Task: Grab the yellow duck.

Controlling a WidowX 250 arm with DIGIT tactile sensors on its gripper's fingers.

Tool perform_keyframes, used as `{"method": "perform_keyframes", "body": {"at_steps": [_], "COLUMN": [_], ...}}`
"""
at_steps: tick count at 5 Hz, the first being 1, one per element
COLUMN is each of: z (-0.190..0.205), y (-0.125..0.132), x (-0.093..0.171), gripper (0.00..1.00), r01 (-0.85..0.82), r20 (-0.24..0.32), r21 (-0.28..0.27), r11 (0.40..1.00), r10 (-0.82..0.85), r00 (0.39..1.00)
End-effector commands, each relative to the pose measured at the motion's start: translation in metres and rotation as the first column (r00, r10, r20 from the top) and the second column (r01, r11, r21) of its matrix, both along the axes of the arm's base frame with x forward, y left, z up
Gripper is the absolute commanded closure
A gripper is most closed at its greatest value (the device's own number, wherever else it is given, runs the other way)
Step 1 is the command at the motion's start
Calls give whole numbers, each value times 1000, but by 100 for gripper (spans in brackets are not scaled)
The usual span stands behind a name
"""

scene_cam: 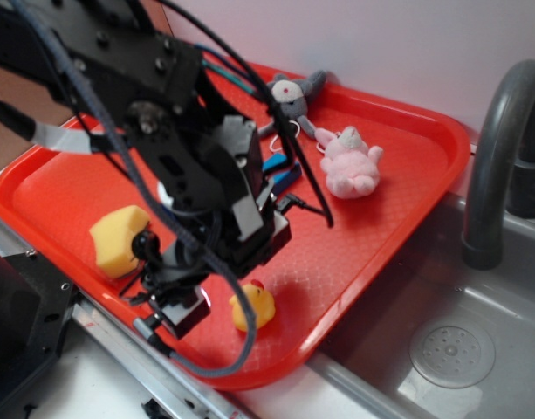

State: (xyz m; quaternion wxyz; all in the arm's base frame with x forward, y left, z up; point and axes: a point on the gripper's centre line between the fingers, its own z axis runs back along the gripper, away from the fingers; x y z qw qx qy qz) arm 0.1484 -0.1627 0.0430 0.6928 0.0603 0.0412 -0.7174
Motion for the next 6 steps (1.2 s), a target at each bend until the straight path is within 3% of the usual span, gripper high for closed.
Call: {"method": "perform_keyframes", "body": {"at_steps": [1,3,4,5,6], "z": [-11,-11,28,78,126], "y": [-6,-5,12,53,88], "x": [-7,5,17,39,55], "gripper": [100,100,100,100,100], "r01": [-79,-163,-395,-602,-775], "r20": [75,29,88,146,121], "r21": [-93,-157,-104,-128,-173], "r11": [993,974,913,788,608], "r10": [86,169,404,615,794], "r00": [993,985,910,775,596]}}
